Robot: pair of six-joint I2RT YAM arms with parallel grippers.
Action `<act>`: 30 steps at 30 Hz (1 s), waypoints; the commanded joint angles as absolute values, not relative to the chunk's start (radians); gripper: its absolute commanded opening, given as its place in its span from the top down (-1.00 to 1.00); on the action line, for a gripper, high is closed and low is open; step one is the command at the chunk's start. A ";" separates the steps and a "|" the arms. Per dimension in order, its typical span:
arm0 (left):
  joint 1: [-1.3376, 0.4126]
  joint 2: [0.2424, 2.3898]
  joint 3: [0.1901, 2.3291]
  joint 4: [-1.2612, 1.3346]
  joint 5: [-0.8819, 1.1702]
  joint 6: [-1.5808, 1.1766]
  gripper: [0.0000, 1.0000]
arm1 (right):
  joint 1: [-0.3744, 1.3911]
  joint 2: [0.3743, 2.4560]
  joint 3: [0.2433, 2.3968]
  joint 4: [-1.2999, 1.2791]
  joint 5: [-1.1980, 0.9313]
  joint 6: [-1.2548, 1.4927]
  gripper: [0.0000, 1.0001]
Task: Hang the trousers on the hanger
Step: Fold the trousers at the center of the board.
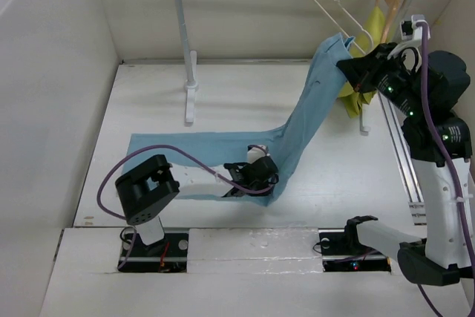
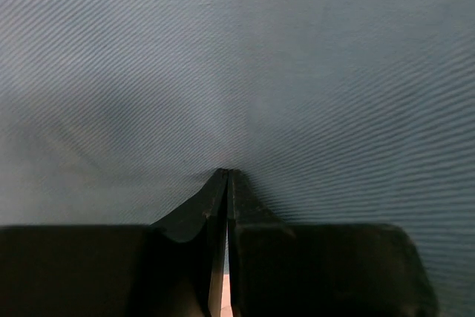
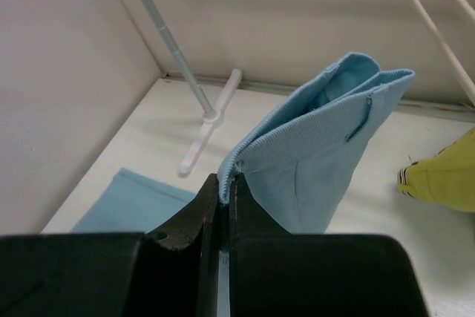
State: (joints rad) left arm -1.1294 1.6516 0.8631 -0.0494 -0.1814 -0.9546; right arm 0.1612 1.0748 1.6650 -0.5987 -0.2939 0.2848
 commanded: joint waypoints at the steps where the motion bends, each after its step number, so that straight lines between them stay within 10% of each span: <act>1: -1.175 1.747 0.992 -0.048 -0.102 -0.942 1.00 | 0.138 1.080 1.776 -0.480 -0.314 0.268 1.00; 9: -1.123 1.552 0.999 -0.169 -0.271 -0.950 0.97 | 0.260 1.164 1.787 -0.454 -0.339 0.221 1.00; 18: -0.544 0.811 0.963 -0.443 -0.431 -0.849 0.24 | 0.563 1.371 1.887 -0.376 -0.244 0.207 1.00; 29: -0.331 0.769 1.452 -0.607 -0.643 -0.713 0.19 | 1.031 1.955 2.173 -0.259 -0.271 0.233 1.00; 30: -0.331 0.756 1.495 -0.609 -0.676 -0.683 0.15 | 1.090 2.089 2.198 -0.215 -0.322 0.274 0.45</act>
State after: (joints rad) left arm -0.3370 0.7647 1.4036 -0.5434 -0.5453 -0.7692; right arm 0.9787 1.9171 2.1109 -0.3767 -0.2394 0.2173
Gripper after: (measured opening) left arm 0.404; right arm 0.058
